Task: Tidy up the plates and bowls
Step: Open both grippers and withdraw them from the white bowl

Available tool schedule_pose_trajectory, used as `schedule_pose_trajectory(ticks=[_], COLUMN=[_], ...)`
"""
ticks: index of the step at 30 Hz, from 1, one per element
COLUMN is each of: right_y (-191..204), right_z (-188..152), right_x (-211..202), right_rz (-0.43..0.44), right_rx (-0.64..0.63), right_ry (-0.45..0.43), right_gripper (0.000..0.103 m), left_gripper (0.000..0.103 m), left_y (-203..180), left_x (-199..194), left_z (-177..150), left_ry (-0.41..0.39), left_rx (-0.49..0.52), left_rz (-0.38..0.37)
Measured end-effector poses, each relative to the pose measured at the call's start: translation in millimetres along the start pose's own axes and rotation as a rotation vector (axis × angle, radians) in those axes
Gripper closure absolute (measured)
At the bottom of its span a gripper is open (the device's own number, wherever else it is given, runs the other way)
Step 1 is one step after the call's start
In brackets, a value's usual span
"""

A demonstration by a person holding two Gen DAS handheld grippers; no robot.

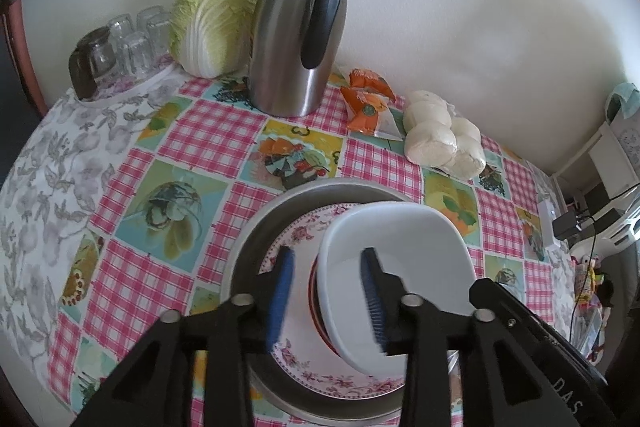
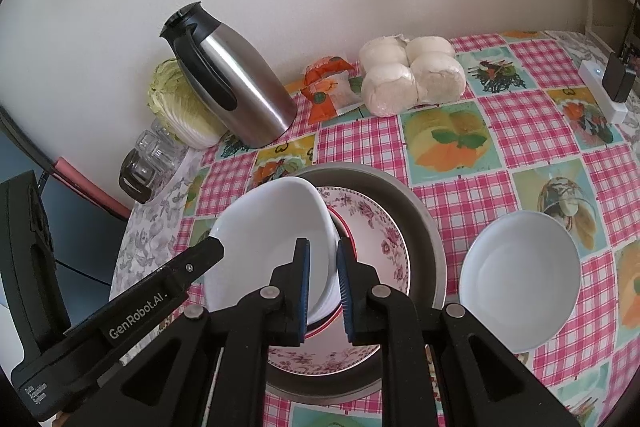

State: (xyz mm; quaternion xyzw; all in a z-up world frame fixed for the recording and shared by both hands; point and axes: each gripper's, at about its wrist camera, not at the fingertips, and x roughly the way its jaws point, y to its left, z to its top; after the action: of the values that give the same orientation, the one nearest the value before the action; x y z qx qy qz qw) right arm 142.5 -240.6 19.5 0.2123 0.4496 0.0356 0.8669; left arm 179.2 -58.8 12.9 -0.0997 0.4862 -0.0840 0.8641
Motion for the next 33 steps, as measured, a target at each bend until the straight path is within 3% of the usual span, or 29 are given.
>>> schedule_pose_trajectory(ticks=[4,12,15,20,26,33], right_y=[4,6,6,6,6,5], right_z=[2,4,4,4,3,3], right_x=[-8,-16,-16,-15,-15,-17], right_rz=[-0.021,-0.077,-0.096,-0.121,-0.135,-0.144], right_rx=[-0.019,-0.037,-0.048,-0.059,-0.066,-0.077], right_ry=[-0.017,-0.029,-0.027,-0.024,-0.027,-0.040], right_gripper=[0.083,0.045,0.037,0.030,0.019,0.017], left_gripper=[0.043,0.023,0.018,0.007,0.000,0.000], left_y=[1,3,5,7,6,5], left_x=[-10,-14,-13,-13,-14,-16], left_z=[4,6,6,6,6,5], left_ry=[-0.023,-0.030,-0.031,-0.035,-0.048,-0.062], left_rx=[0.001,0.015,0.018,0.029,0.051,0.063], left_rz=[0.007,0.064,0.093,0.131,0.164,0.203])
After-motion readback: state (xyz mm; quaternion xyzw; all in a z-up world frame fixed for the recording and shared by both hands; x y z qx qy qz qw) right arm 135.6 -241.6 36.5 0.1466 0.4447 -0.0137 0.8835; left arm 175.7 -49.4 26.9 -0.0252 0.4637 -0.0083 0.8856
